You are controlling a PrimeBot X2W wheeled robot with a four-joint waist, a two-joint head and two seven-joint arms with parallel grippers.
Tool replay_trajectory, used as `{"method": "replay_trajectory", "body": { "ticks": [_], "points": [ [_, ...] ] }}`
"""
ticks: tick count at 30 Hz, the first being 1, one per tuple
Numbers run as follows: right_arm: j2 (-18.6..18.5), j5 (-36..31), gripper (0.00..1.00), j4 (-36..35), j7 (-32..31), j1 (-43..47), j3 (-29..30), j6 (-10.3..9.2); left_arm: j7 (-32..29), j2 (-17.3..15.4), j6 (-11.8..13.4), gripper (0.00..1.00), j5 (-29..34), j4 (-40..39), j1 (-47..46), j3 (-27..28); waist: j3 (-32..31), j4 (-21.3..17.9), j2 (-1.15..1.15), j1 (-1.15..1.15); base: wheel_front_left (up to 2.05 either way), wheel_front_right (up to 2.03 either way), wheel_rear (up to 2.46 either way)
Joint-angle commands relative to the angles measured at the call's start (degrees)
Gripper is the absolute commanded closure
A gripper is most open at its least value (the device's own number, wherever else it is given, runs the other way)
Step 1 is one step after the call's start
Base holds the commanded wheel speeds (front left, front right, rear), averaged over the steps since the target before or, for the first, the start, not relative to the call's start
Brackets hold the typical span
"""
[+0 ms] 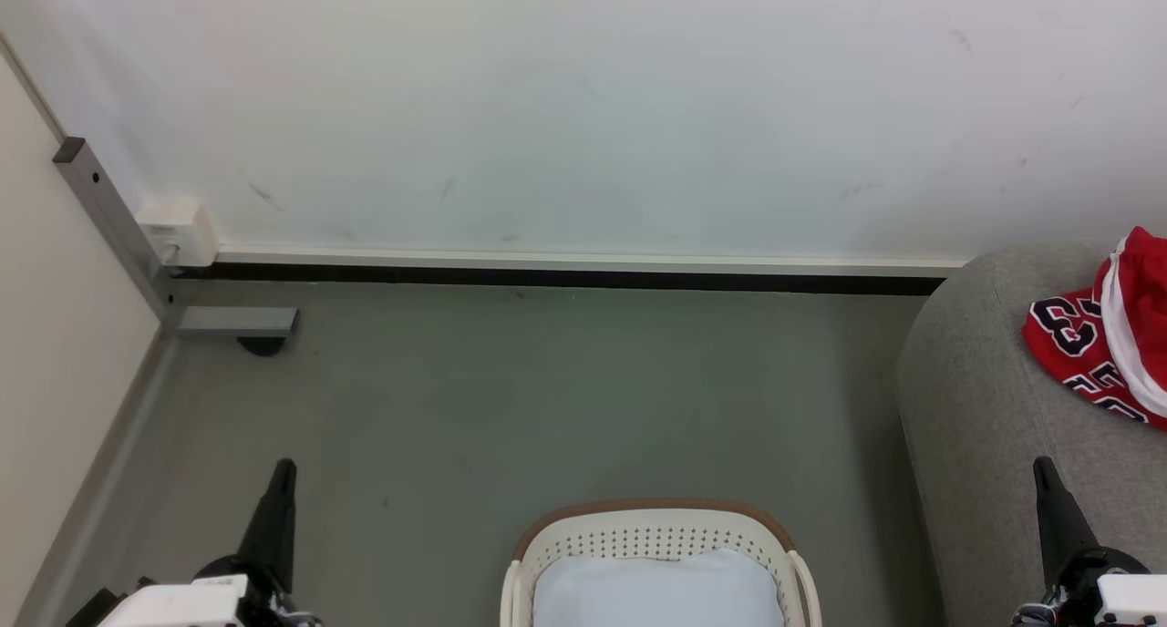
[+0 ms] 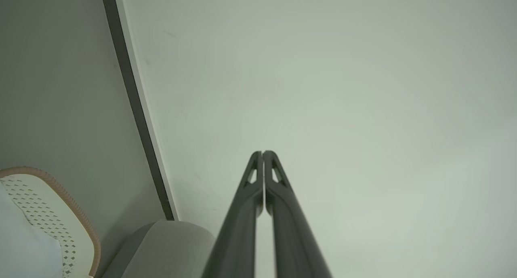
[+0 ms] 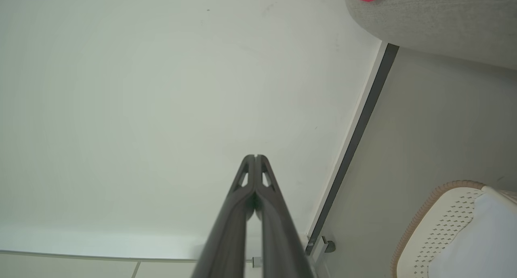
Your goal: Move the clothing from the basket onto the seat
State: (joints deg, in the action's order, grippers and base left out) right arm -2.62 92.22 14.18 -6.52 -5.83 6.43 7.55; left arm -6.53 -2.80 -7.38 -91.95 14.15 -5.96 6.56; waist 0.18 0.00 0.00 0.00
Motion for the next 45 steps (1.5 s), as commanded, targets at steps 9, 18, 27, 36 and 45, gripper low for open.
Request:
{"method": "replay_trajectory", "body": {
  "ticks": [9,18,27,36,45],
  "points": [
    [-0.5,0.2,1.00,-0.3,-0.2,-0.8,0.2,-0.12,-0.2,-0.1,-0.3,1.00,-0.8,-0.2,-0.6,0.1,0.0,0.0,0.00,0.00,0.00,0.00,0.00],
    [-0.5,0.2,1.00,-0.3,-0.2,-0.8,0.2,-0.12,-0.2,-0.1,-0.3,1.00,-0.8,-0.2,-0.6,0.1,0.0,0.0,0.00,0.00,0.00,0.00,0.00],
    [-0.5,0.2,1.00,-0.3,-0.2,-0.8,0.2,-0.12,-0.2,-0.1,-0.3,1.00,-0.8,-0.2,-0.6,0.1,0.0,0.0,0.00,0.00,0.00,0.00,0.00],
    [-0.5,0.2,1.00,-0.3,-0.2,-0.8,0.2,-0.12,-0.2,-0.1,-0.3,1.00,-0.8,-0.2,-0.6,0.1,0.0,0.0,0.00,0.00,0.00,0.00,0.00],
    [-0.5,0.2,1.00,-0.3,-0.2,-0.8,0.2,-0.12,-0.2,-0.1,-0.3,1.00,-0.8,-0.2,-0.6,0.1,0.0,0.0,0.00,0.00,0.00,0.00,0.00]
  ]
}}
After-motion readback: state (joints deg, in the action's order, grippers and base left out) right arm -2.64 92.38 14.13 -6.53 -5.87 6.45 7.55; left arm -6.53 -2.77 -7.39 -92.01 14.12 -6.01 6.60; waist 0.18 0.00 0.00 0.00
